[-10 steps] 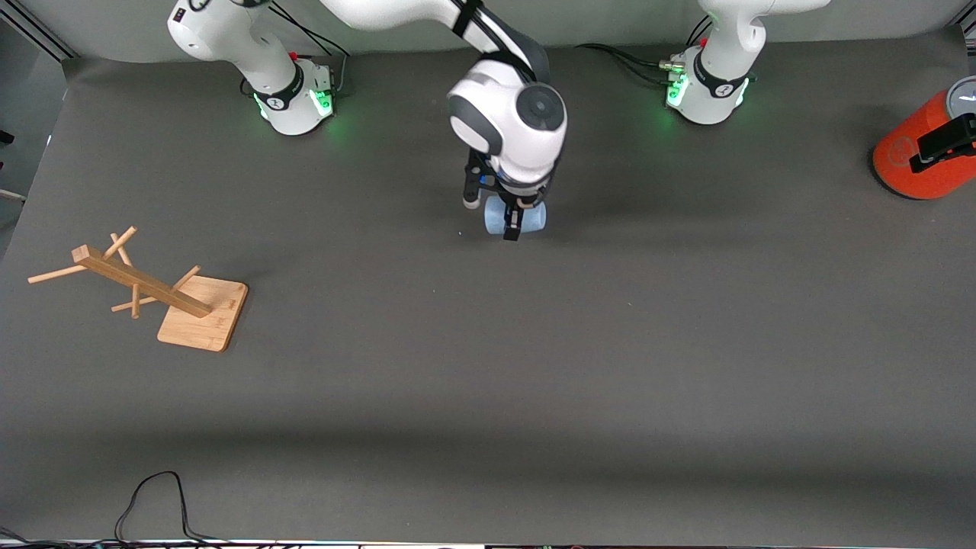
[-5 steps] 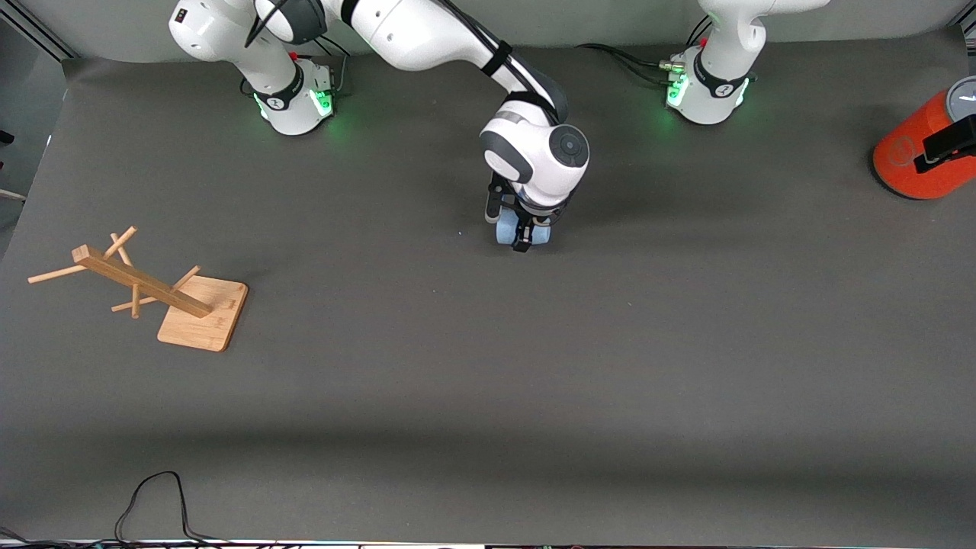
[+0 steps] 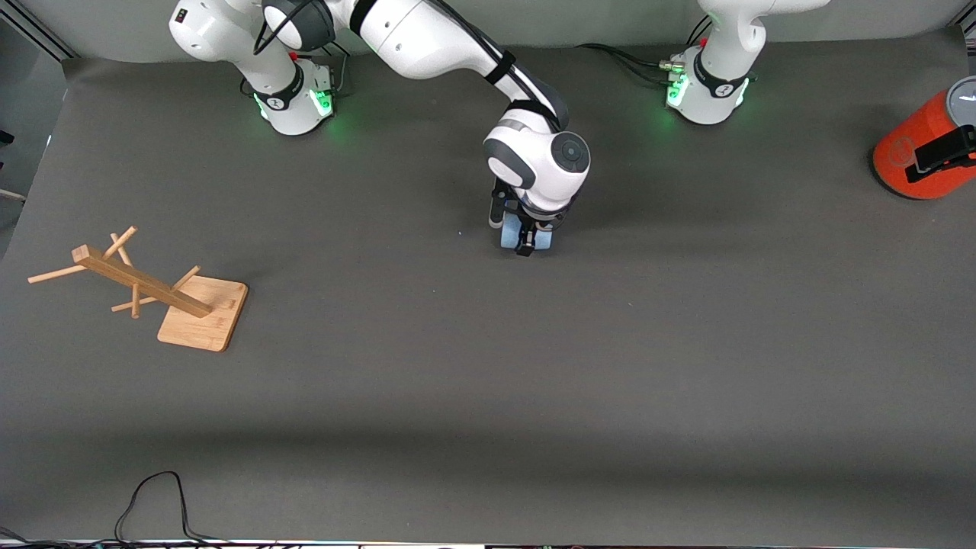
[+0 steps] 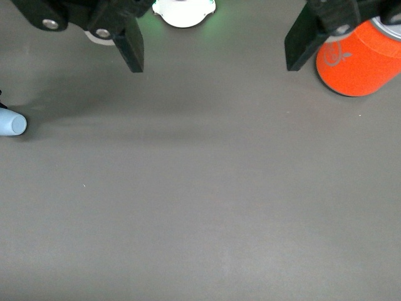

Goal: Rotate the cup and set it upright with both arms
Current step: 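Carry the blue cup to the table middle and lower it with the right gripper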

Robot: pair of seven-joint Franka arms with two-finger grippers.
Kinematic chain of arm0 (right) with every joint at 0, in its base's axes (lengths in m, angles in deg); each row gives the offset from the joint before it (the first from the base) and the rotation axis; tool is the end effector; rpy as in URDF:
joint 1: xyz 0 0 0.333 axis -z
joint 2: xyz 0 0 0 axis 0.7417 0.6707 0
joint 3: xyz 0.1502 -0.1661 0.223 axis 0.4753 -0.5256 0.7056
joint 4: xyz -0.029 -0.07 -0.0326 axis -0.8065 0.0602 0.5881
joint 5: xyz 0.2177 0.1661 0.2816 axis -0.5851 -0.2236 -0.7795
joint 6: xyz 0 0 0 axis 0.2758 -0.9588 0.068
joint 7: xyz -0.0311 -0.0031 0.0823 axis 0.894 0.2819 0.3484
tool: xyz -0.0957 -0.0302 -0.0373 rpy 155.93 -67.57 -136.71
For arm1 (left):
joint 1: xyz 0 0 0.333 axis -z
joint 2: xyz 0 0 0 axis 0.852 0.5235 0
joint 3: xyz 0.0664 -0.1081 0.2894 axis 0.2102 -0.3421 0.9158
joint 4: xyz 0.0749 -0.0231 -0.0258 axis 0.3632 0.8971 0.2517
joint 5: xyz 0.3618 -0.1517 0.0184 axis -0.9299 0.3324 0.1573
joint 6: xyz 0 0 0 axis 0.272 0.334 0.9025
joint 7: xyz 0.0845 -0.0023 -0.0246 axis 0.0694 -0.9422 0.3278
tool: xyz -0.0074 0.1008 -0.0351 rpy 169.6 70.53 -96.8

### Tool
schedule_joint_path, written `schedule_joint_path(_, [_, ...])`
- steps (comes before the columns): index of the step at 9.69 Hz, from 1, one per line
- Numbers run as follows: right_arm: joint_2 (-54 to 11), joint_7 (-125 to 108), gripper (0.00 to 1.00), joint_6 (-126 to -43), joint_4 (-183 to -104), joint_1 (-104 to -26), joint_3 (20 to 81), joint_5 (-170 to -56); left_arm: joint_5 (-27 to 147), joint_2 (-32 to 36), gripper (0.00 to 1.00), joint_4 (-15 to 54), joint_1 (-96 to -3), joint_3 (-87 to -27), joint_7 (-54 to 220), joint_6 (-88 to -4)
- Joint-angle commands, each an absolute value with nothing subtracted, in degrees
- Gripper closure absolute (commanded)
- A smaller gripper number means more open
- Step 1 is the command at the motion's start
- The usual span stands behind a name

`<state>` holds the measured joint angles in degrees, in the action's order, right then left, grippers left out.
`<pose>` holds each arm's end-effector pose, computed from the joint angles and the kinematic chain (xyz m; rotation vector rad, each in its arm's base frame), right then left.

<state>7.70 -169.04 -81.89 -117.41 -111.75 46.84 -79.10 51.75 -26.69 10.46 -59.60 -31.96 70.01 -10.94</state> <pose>0.3953 0.6086 0.1840 1.9122 -2.2519 0.2078 0.5177 0.0738 0.6333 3.1094 0.0414 -0.1603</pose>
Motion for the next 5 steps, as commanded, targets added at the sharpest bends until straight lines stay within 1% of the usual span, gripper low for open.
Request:
schedule_joint_path(1, [8.5,-171.7,0.06,-81.8,-116.0,-112.6,46.1,-79.1,52.3,-26.6,0.00,10.2,-60.0,-32.1,69.7,-11.6])
schedule_joint_path(2, [8.1,-171.7,0.00,-81.8,-116.0,-112.6,46.1,-79.1,52.3,-26.6,0.00,10.3,-60.0,-32.1,69.7,-11.6])
schedule_joint_path(5, [5.2,-171.1,0.00,-79.8,-116.0,-112.0,46.2,-79.4,52.6,-26.7,0.00,10.2,-59.8,-32.2,70.2,-11.2])
